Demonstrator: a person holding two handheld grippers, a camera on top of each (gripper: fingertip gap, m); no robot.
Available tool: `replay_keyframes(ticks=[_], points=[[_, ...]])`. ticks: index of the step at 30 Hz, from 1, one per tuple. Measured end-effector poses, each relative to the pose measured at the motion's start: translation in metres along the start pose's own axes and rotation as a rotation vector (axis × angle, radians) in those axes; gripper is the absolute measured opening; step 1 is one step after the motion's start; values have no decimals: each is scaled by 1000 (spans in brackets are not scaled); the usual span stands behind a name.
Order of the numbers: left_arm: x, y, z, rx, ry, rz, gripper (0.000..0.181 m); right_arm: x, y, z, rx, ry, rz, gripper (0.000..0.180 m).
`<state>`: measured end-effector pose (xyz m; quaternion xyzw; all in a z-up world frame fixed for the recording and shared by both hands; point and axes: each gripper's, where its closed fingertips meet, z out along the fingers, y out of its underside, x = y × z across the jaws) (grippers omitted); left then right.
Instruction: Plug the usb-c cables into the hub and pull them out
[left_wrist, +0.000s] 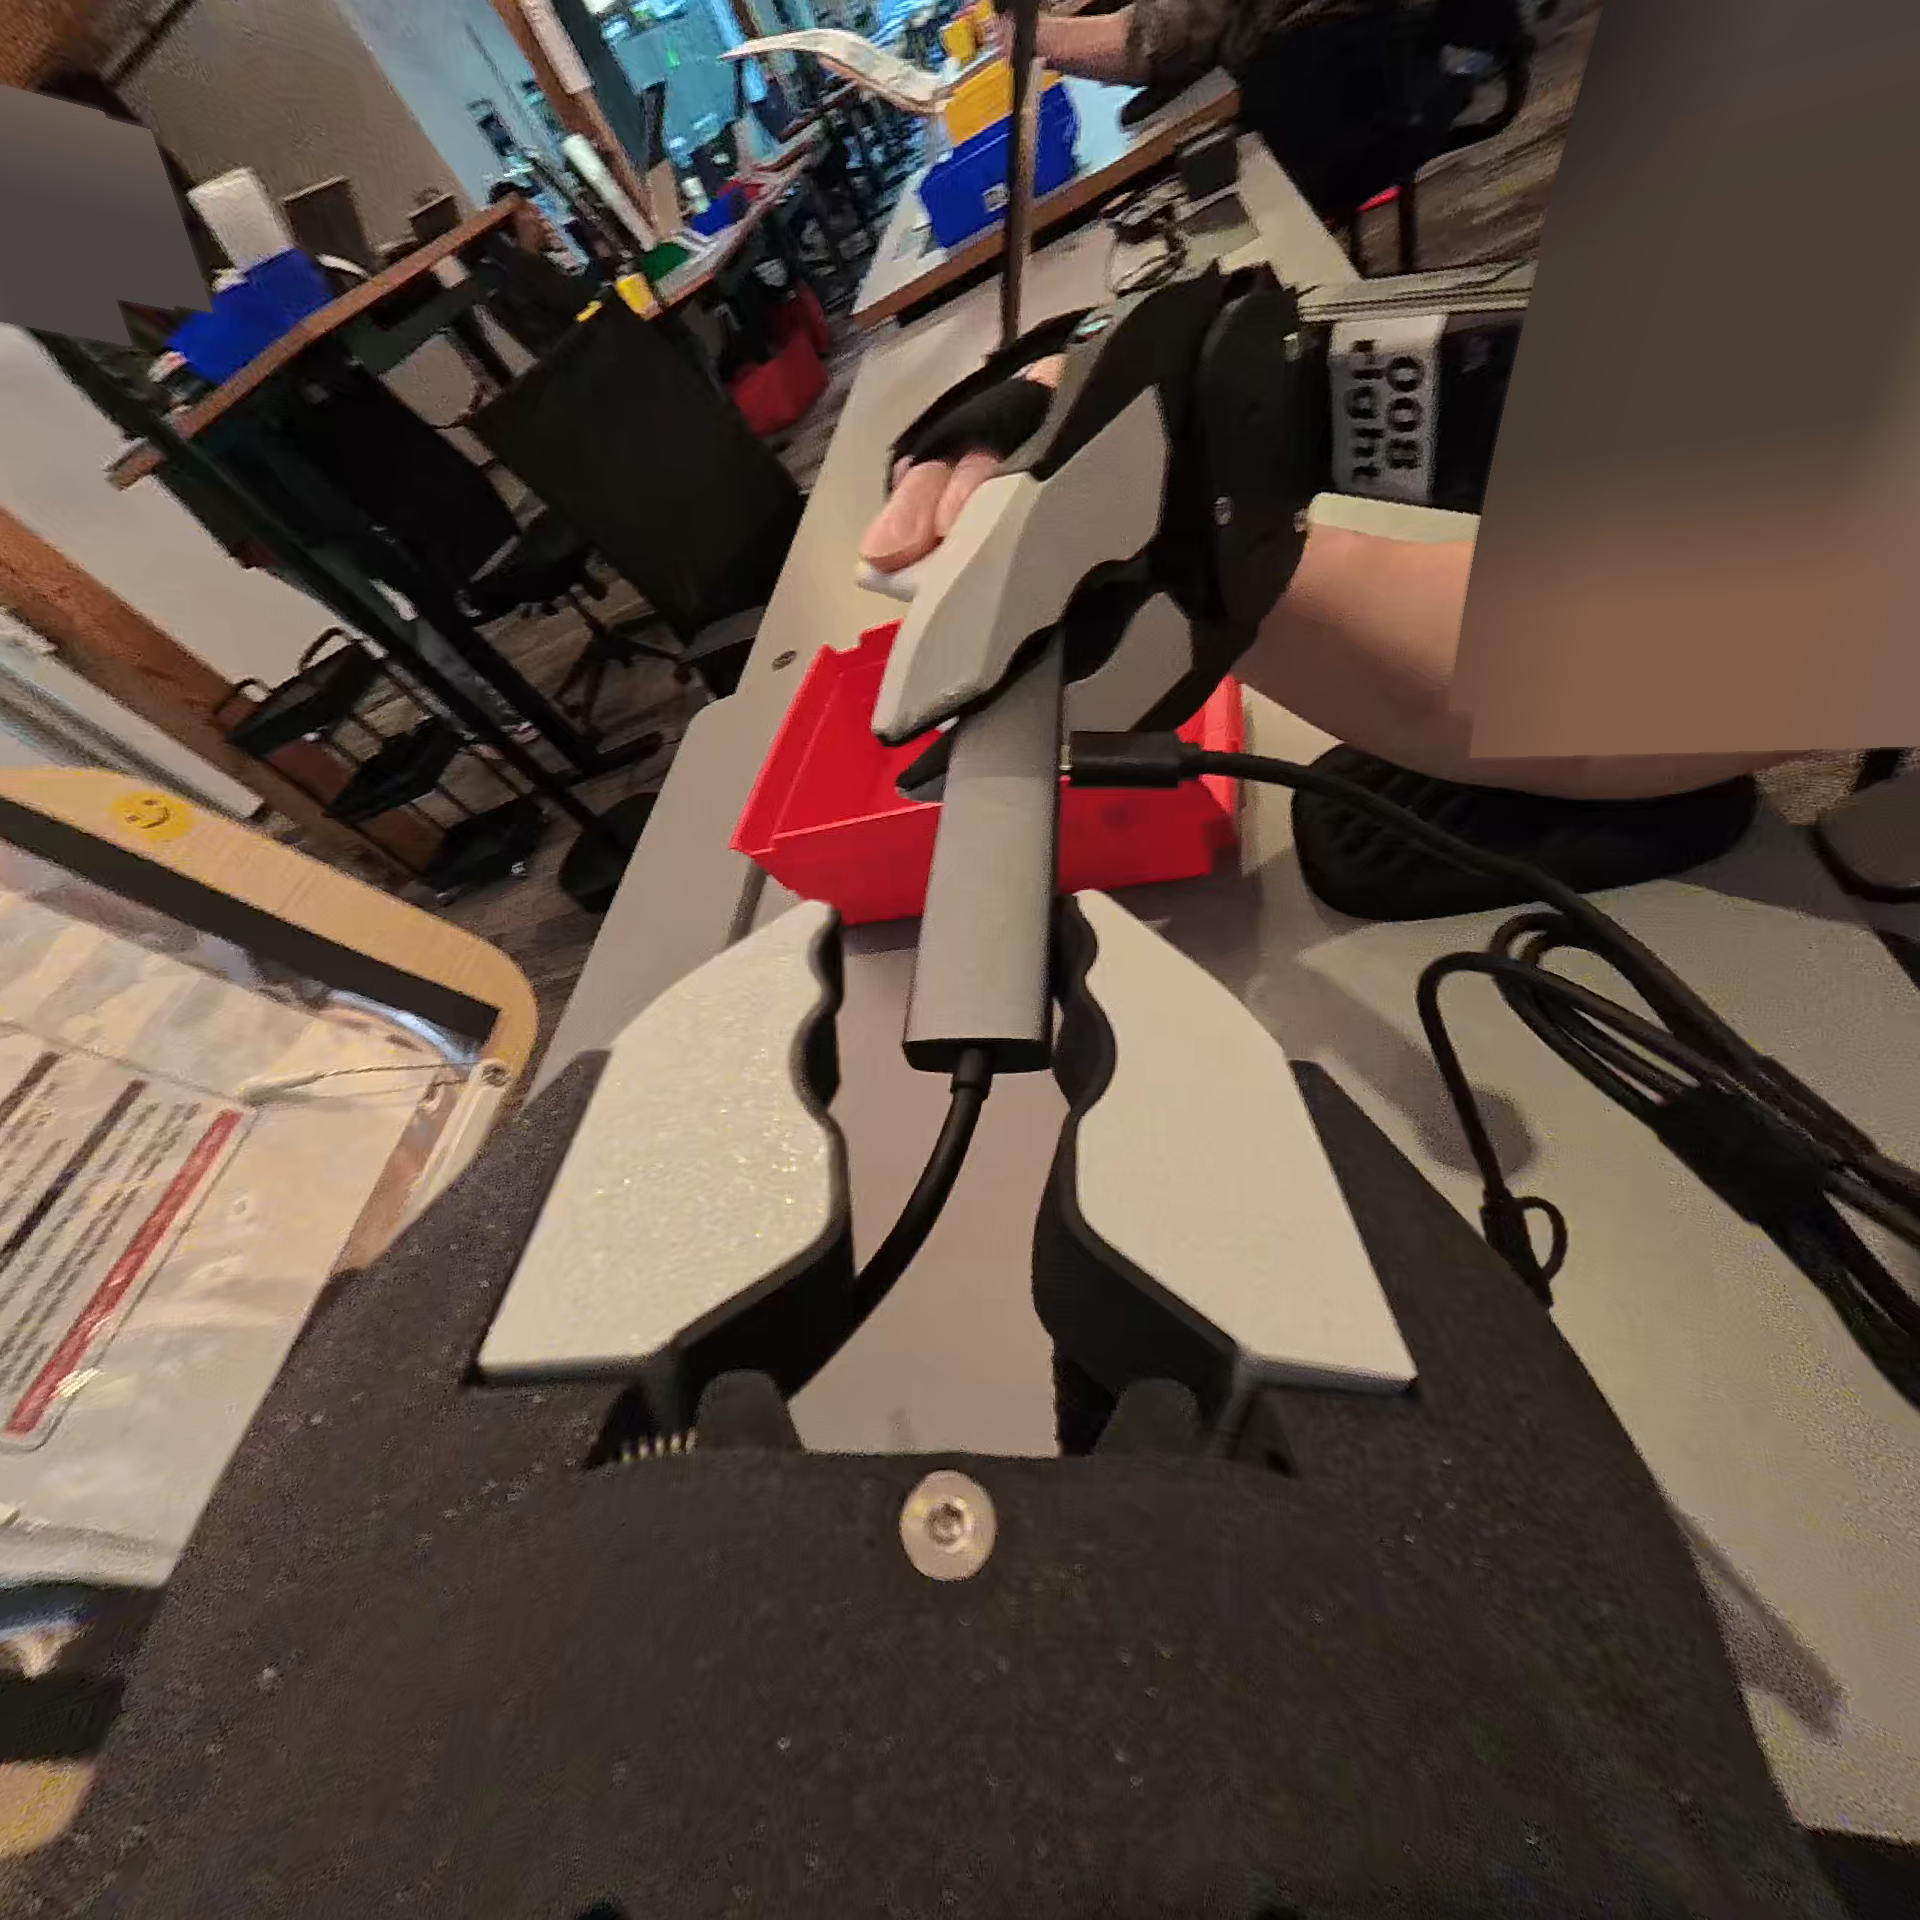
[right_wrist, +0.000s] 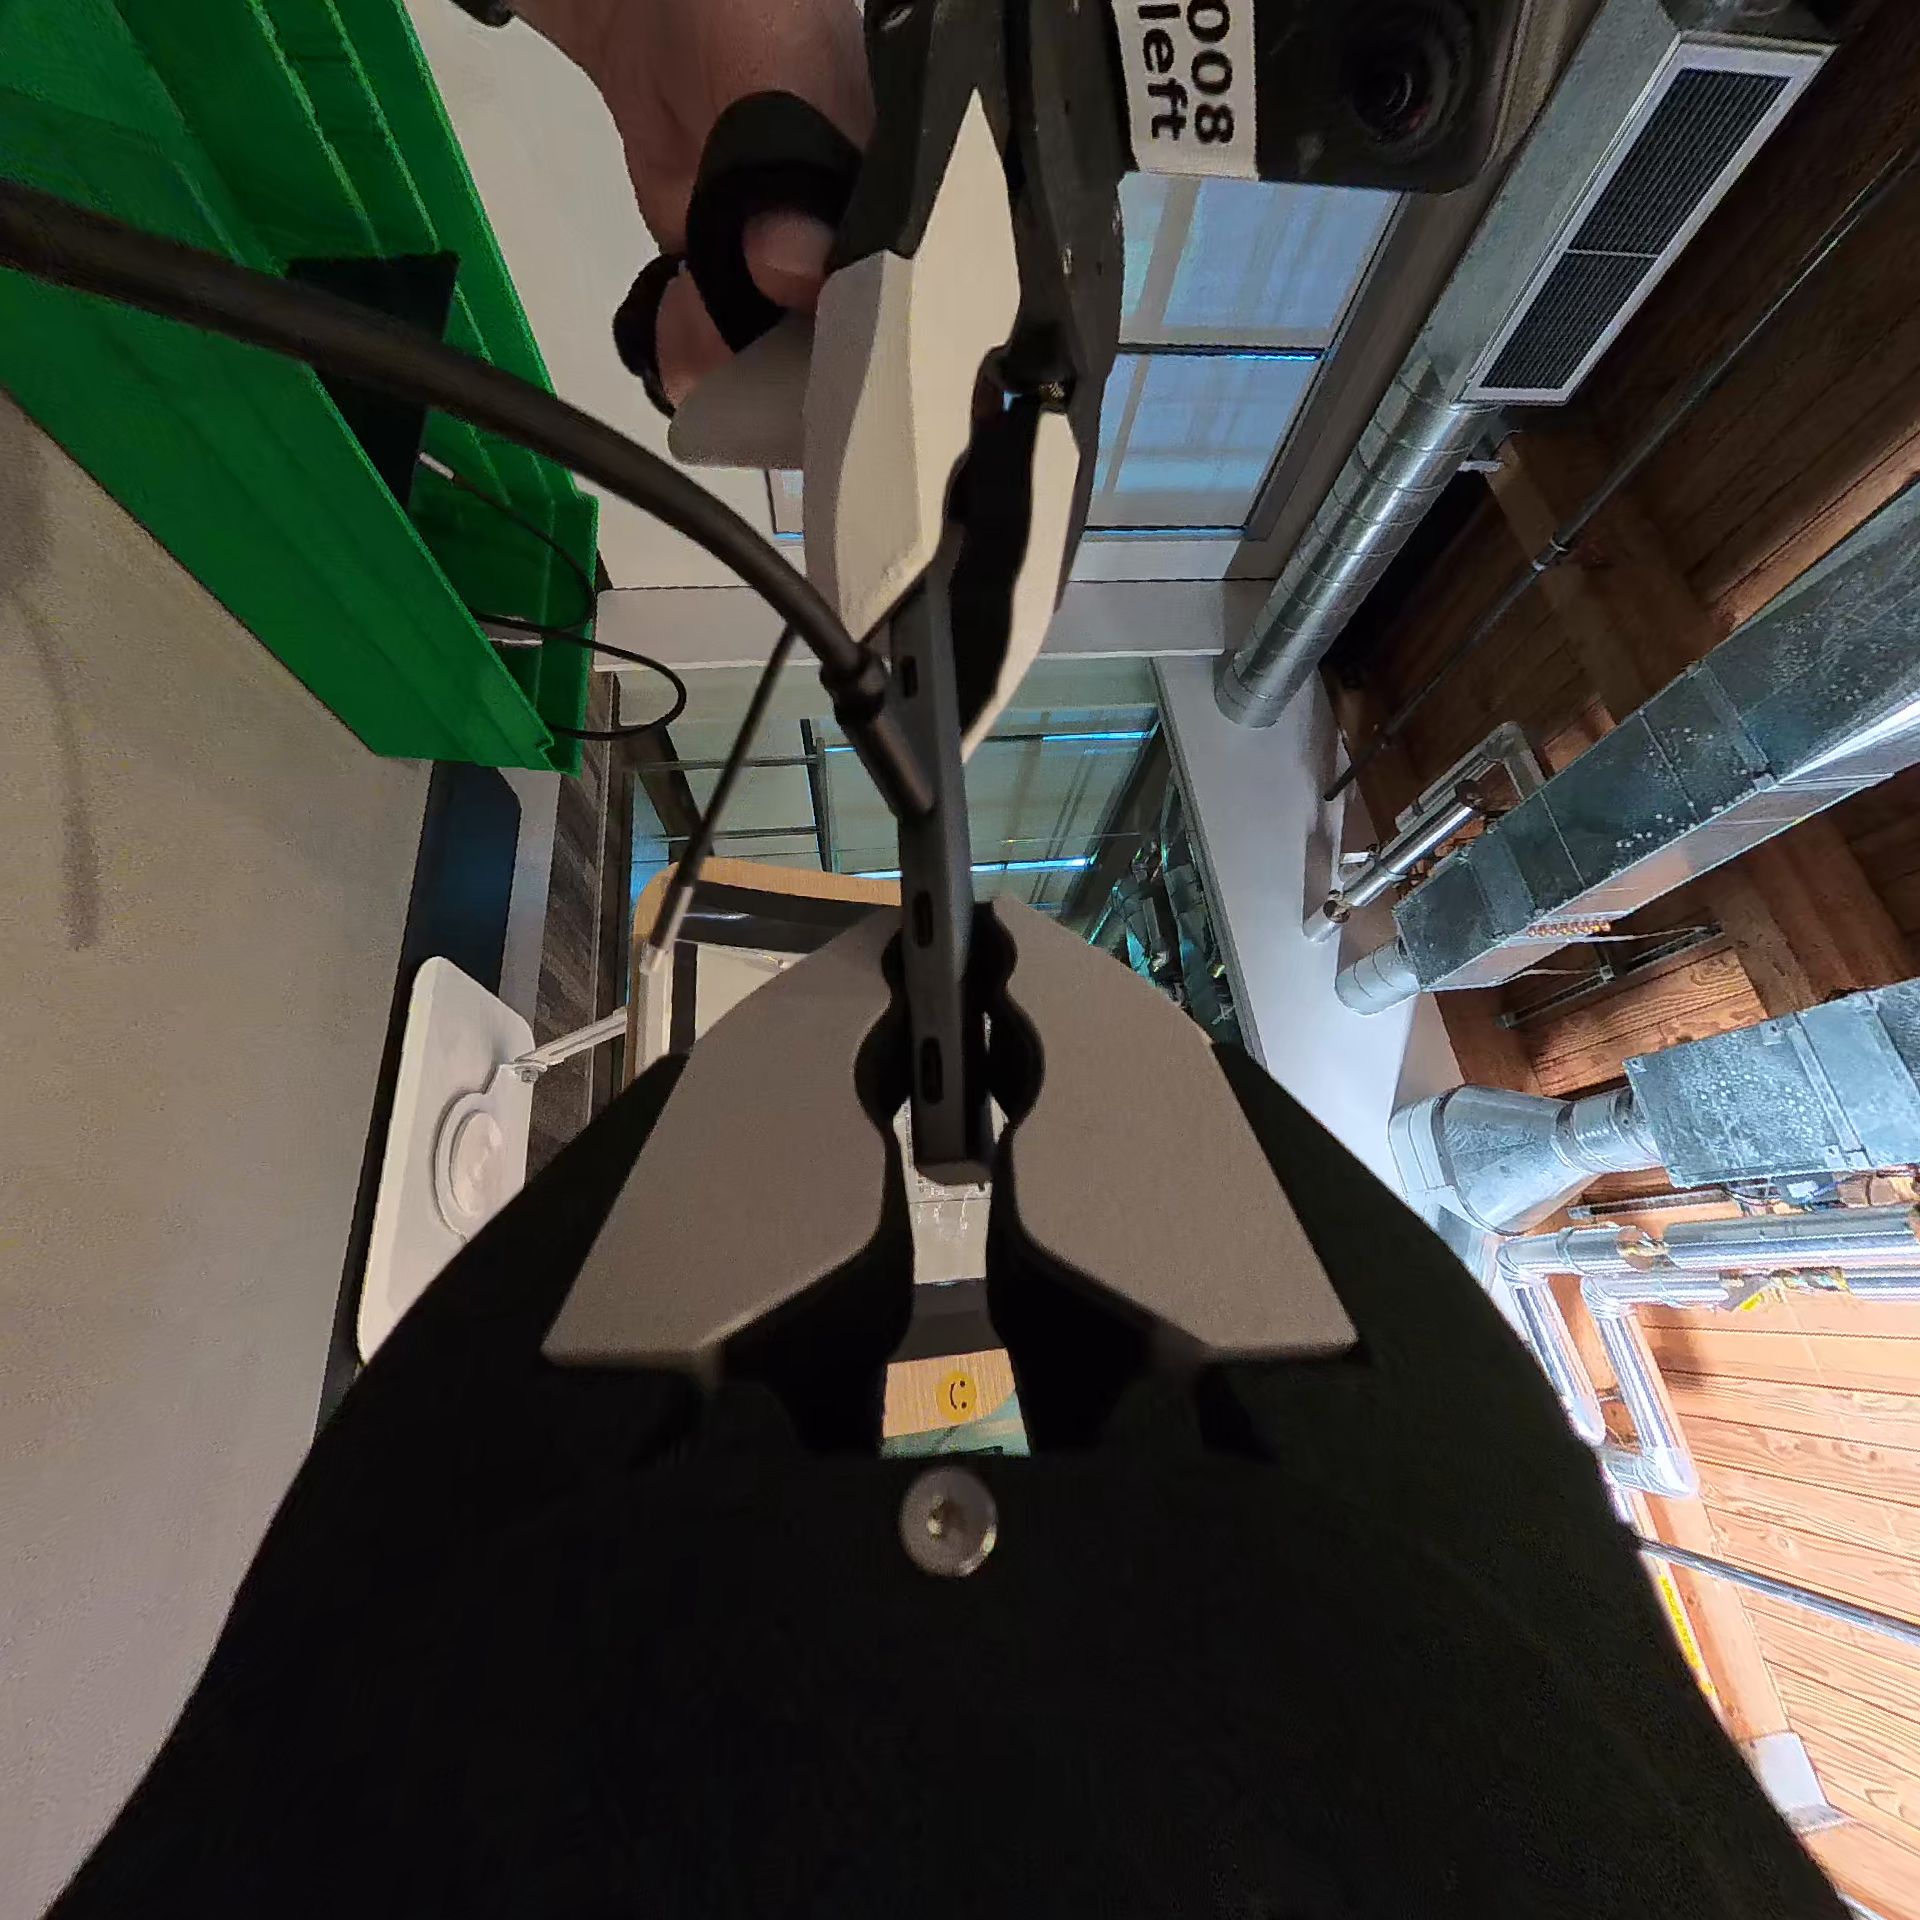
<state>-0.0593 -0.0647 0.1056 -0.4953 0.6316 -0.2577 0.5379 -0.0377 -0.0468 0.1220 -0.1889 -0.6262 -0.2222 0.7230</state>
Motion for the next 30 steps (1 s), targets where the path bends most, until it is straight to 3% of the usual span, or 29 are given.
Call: replay_keyframes(ticks=[1, 10, 17, 27, 30], points=[[4, 0, 1, 8, 34, -1, 29, 0, 1, 0, 1, -1, 5, 10], [5, -16, 10, 114, 45, -7, 24, 5, 7, 1, 7, 92, -9, 10], [-6, -12, 19, 45, -59, 52, 24, 7, 25, 7, -35, 180, 14, 11], [-59, -18, -8, -65, -566, 310, 24, 48, 77, 0, -254, 389, 422, 21], [-72, -17, -16, -57, -645, 285, 23, 59, 57, 3, -118, 392, 763, 25]])
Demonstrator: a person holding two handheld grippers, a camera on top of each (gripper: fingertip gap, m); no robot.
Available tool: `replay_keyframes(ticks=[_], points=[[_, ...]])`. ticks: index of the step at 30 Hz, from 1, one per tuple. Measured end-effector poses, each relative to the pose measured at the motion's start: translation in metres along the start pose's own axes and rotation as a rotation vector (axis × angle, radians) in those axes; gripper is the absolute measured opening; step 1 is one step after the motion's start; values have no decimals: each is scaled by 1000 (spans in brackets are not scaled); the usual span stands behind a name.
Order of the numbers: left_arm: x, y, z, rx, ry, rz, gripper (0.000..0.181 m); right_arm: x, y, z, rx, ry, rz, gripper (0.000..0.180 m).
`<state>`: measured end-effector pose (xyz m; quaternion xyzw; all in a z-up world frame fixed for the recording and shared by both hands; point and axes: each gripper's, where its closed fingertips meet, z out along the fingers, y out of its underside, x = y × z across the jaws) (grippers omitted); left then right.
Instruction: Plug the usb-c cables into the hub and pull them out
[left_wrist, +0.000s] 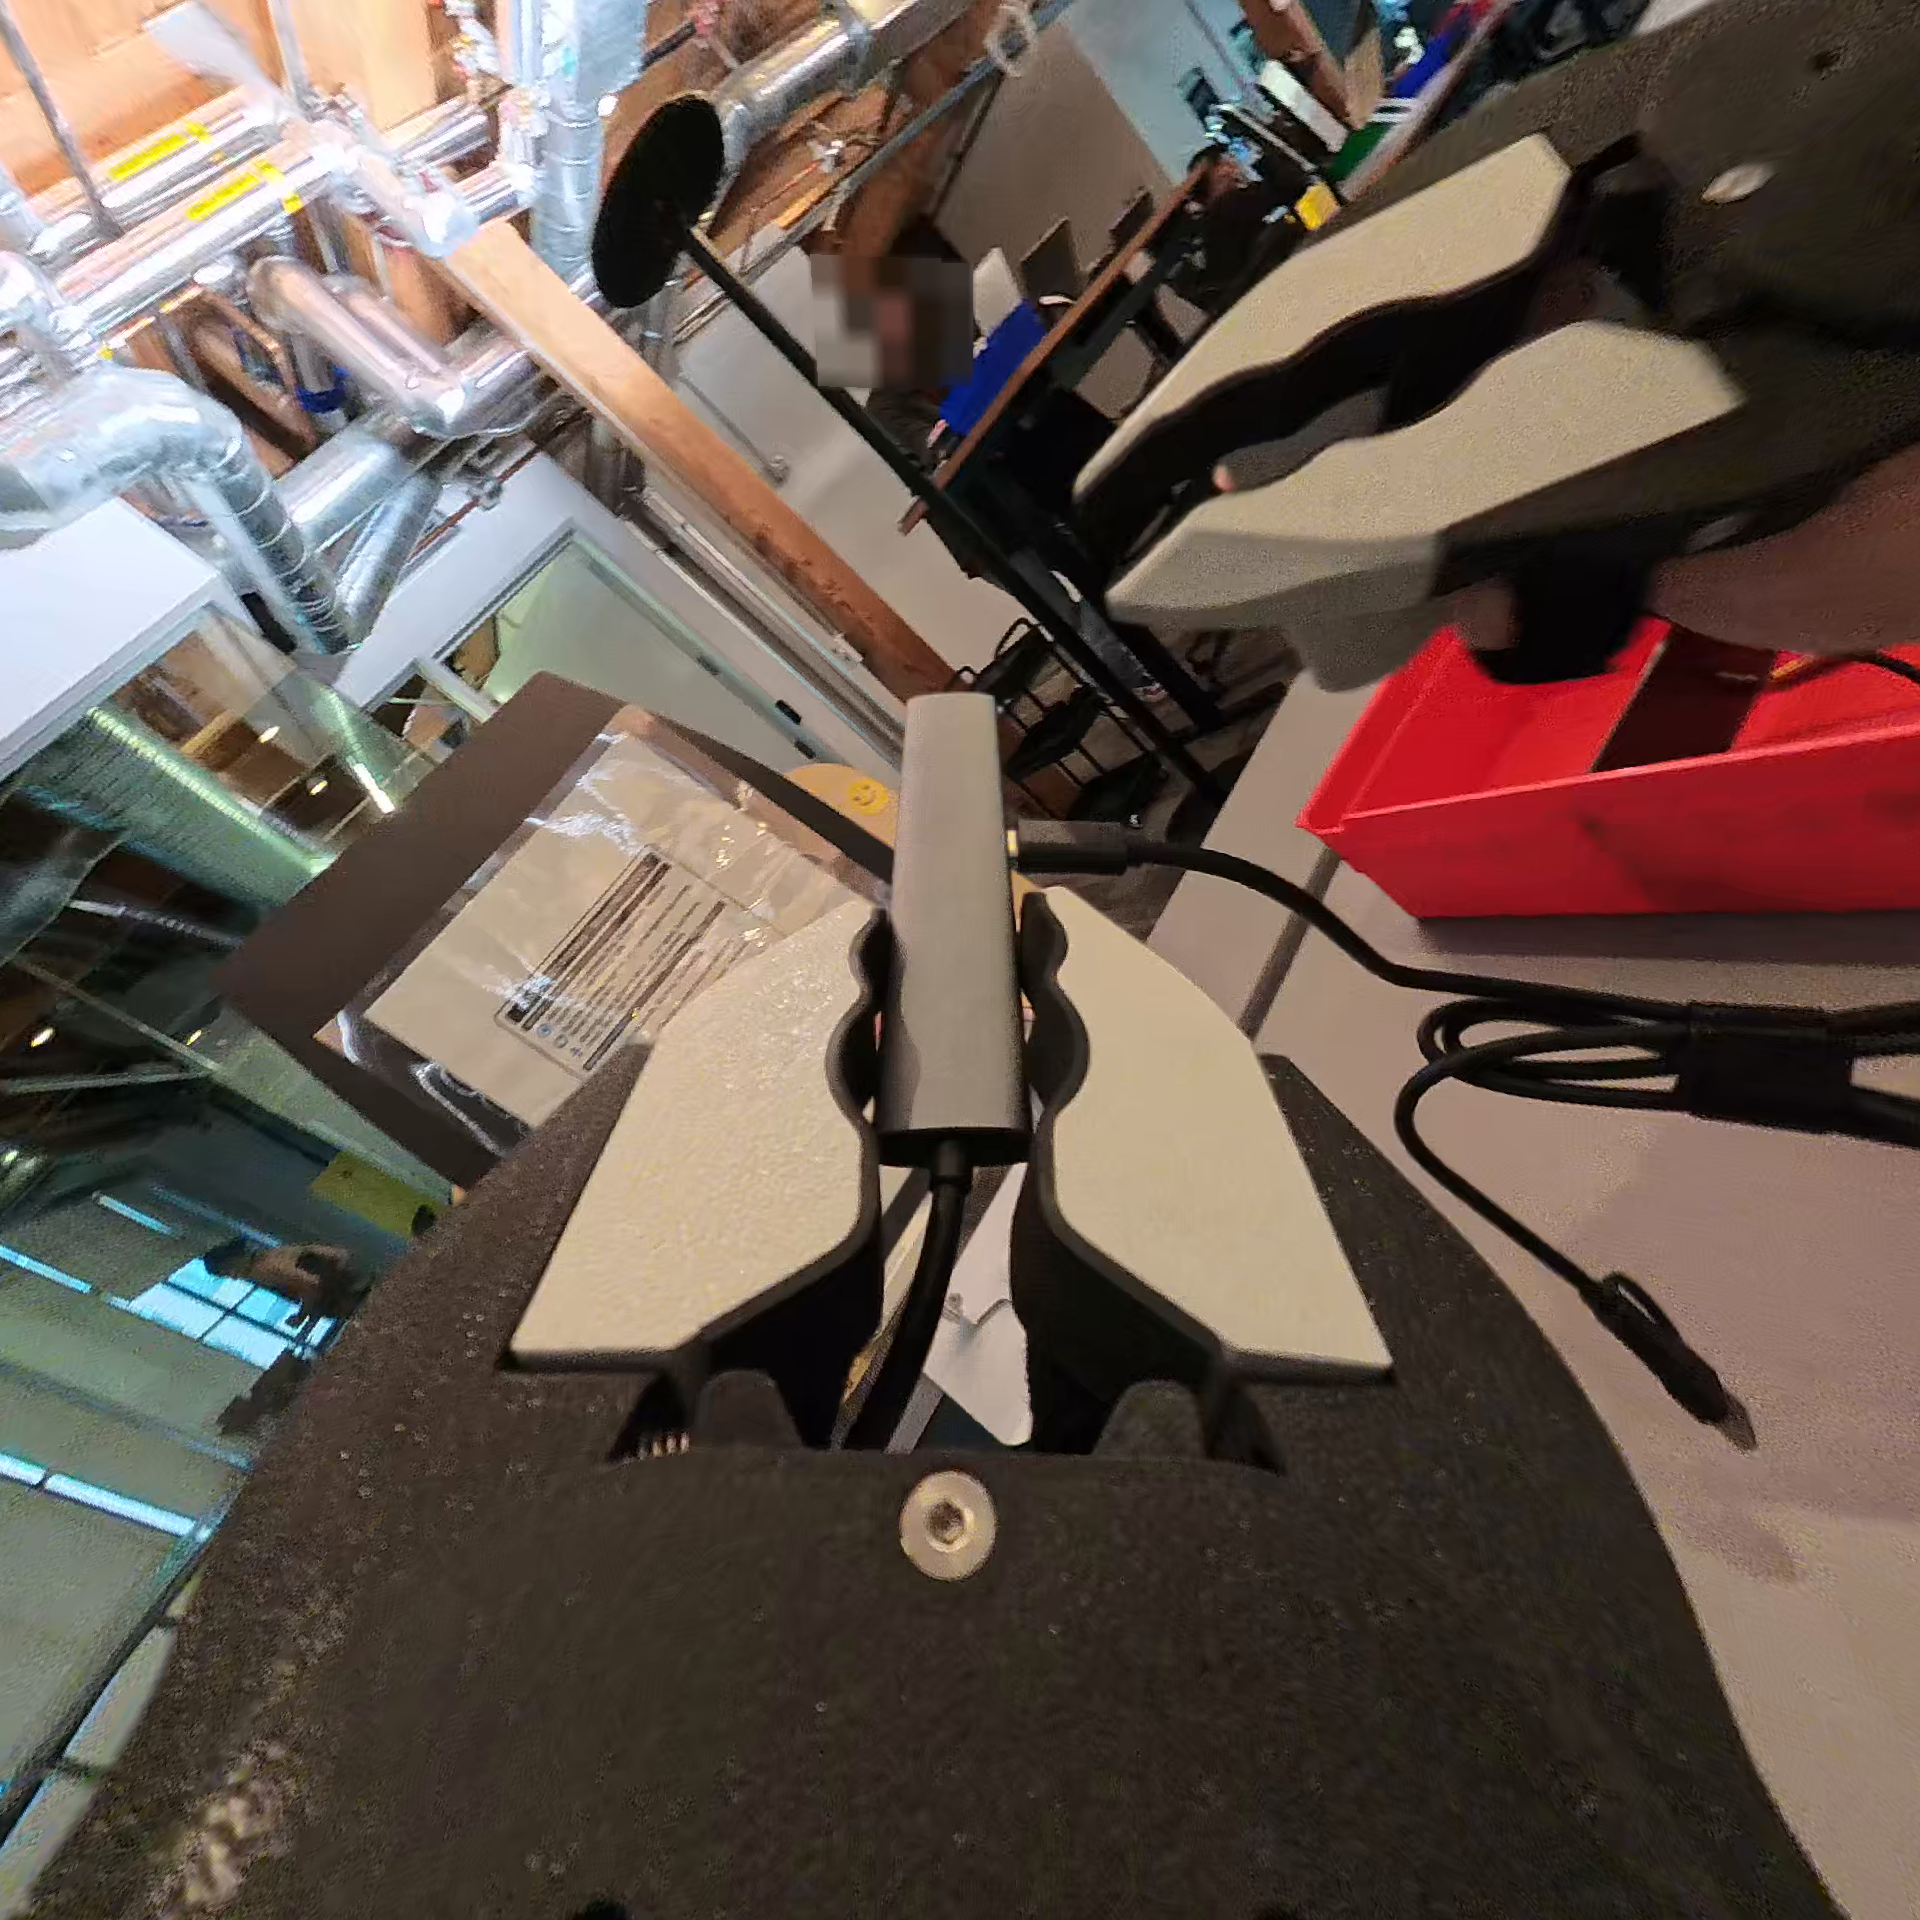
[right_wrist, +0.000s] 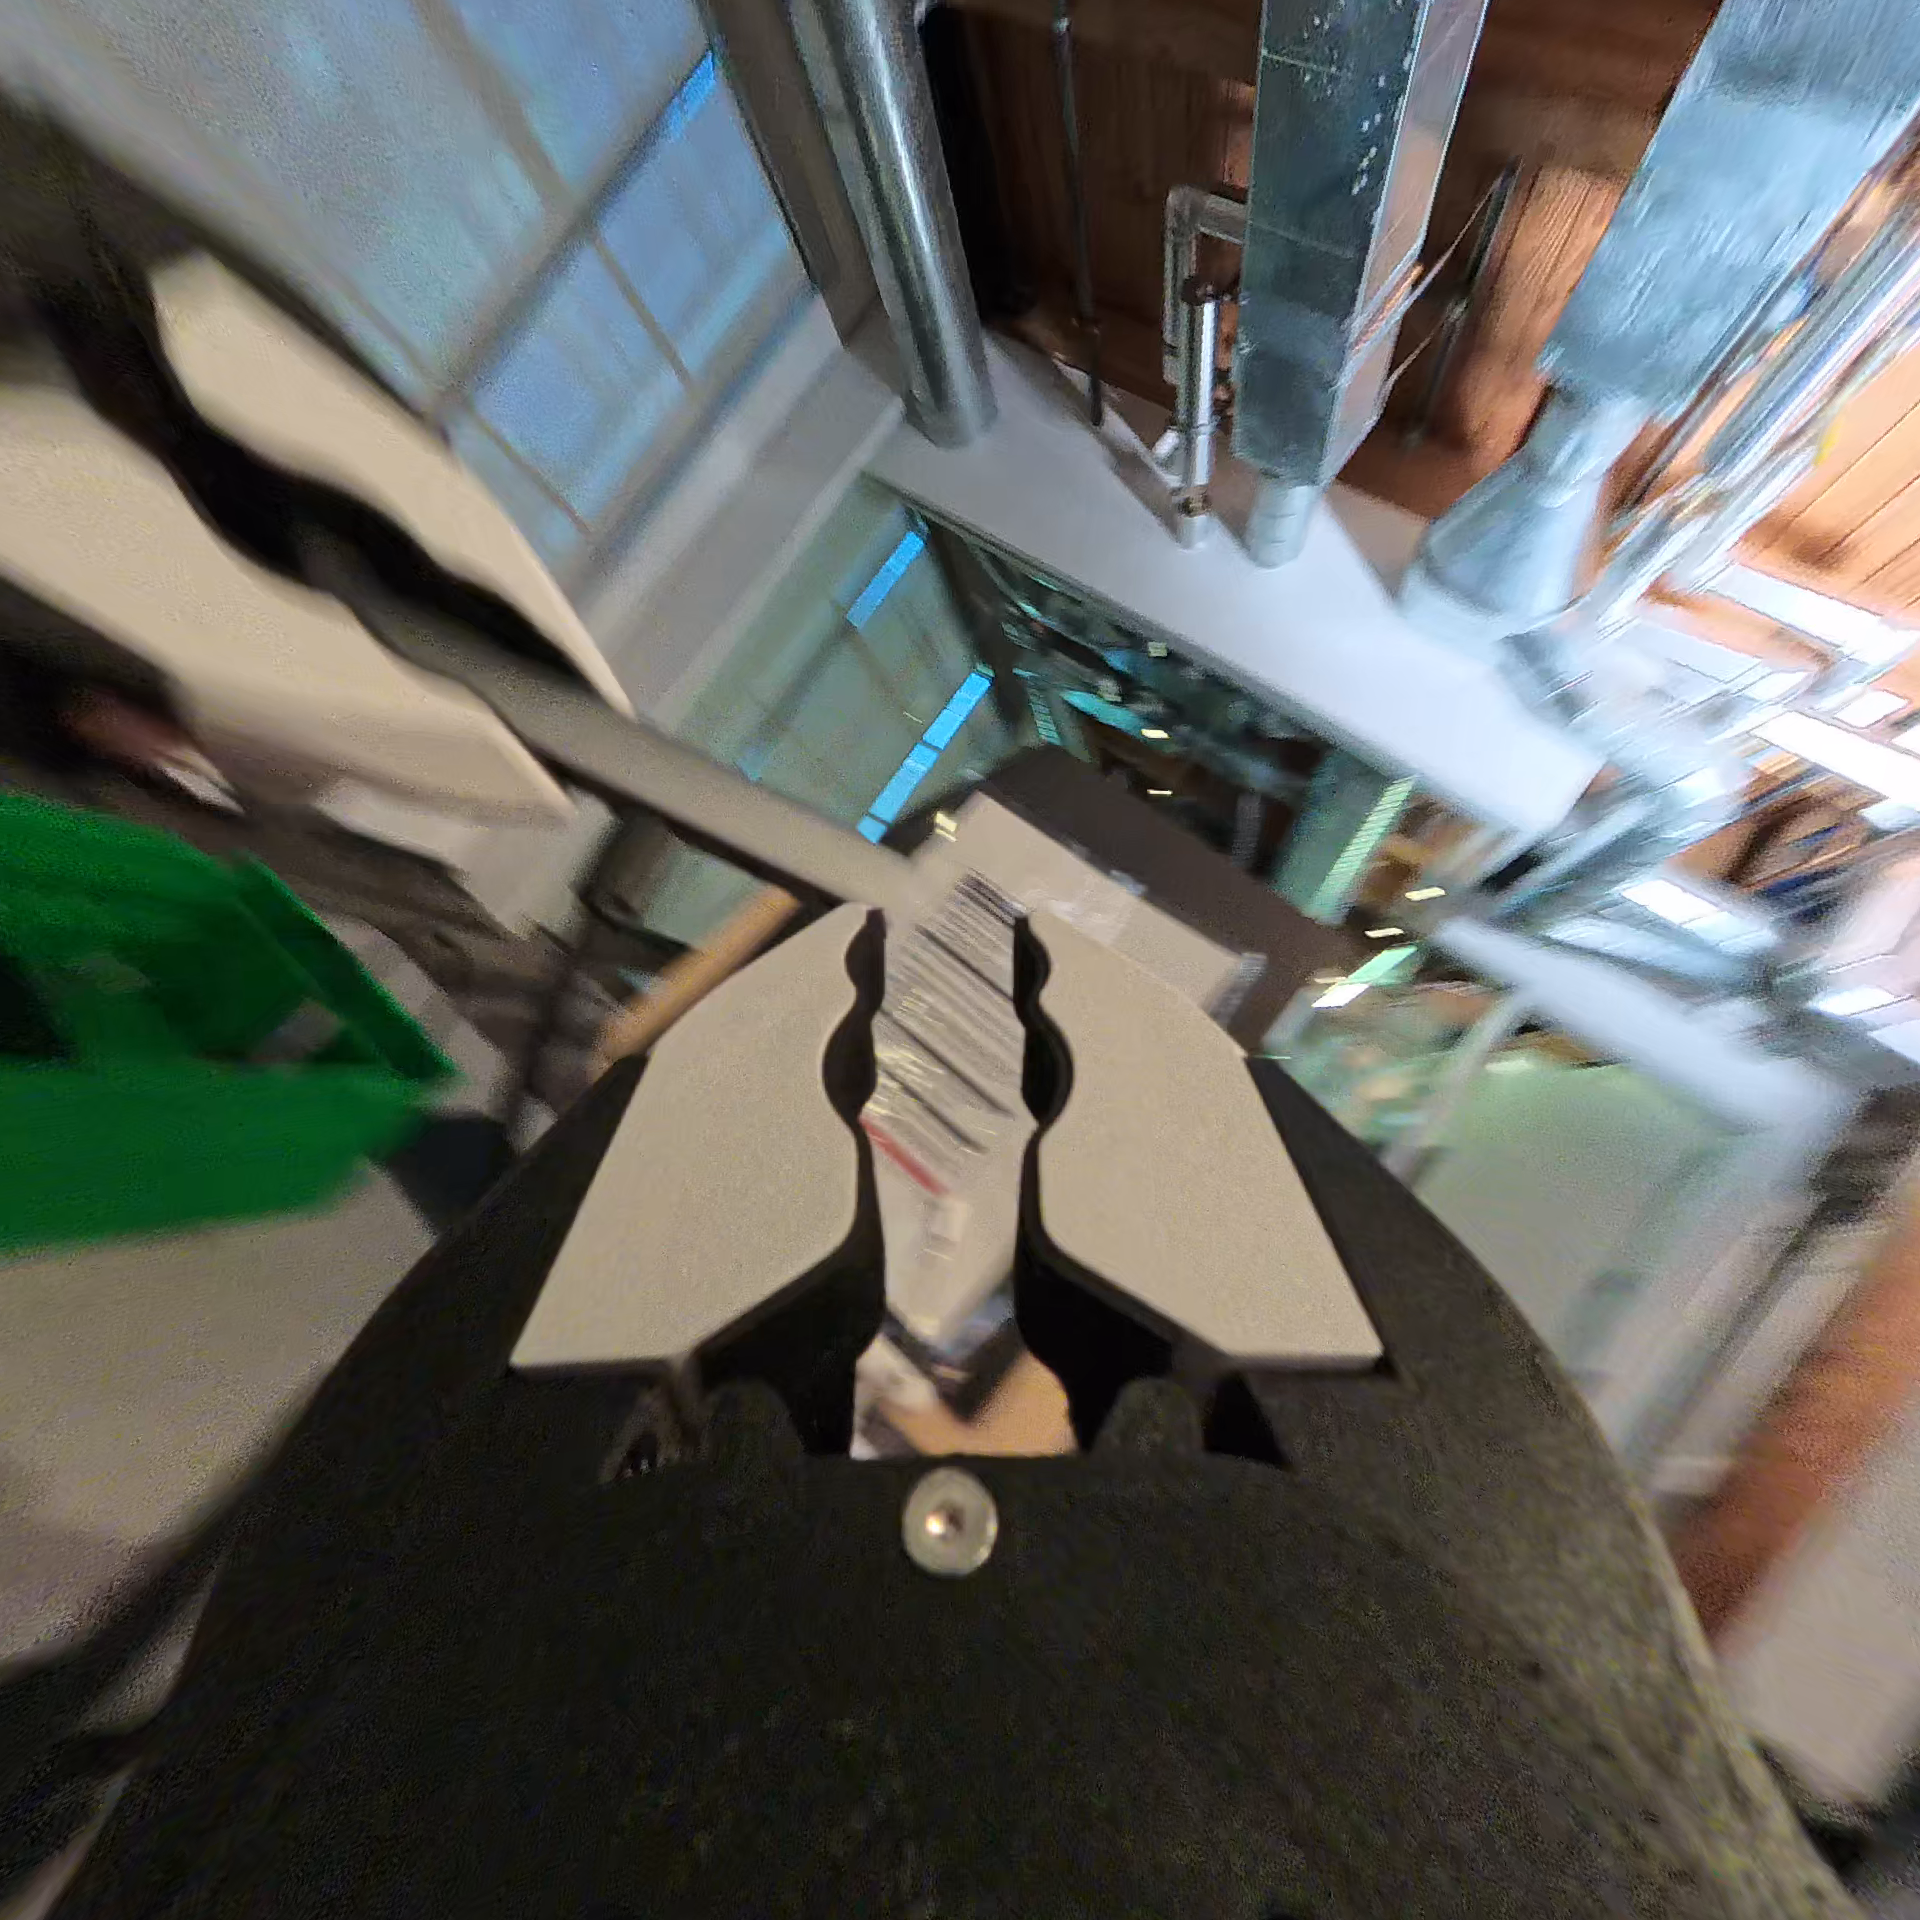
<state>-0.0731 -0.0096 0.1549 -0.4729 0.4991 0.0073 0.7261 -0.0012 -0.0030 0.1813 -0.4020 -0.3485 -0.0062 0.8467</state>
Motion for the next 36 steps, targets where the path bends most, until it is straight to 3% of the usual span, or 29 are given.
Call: replay_keyframes(ticks=[3, 5, 12, 19, 36], points=[[-11, 2, 1, 4, -70, -26, 24, -23, -24, 1, 77, -121, 363, 28], [-14, 0, 1, 15, -96, -40, 24, -34, -17, 6, 21, -118, 448, 31], [-4, -10, 5, 47, -85, -49, 24, -50, -1, 12, -15, -72, 350, 30], [12, -17, 12, 59, -55, -33, 24, -44, -4, 7, 10, -36, 295, 13], [12, -16, 18, 41, -113, -37, 24, -40, 2, 6, -49, 0, 377, 13]])
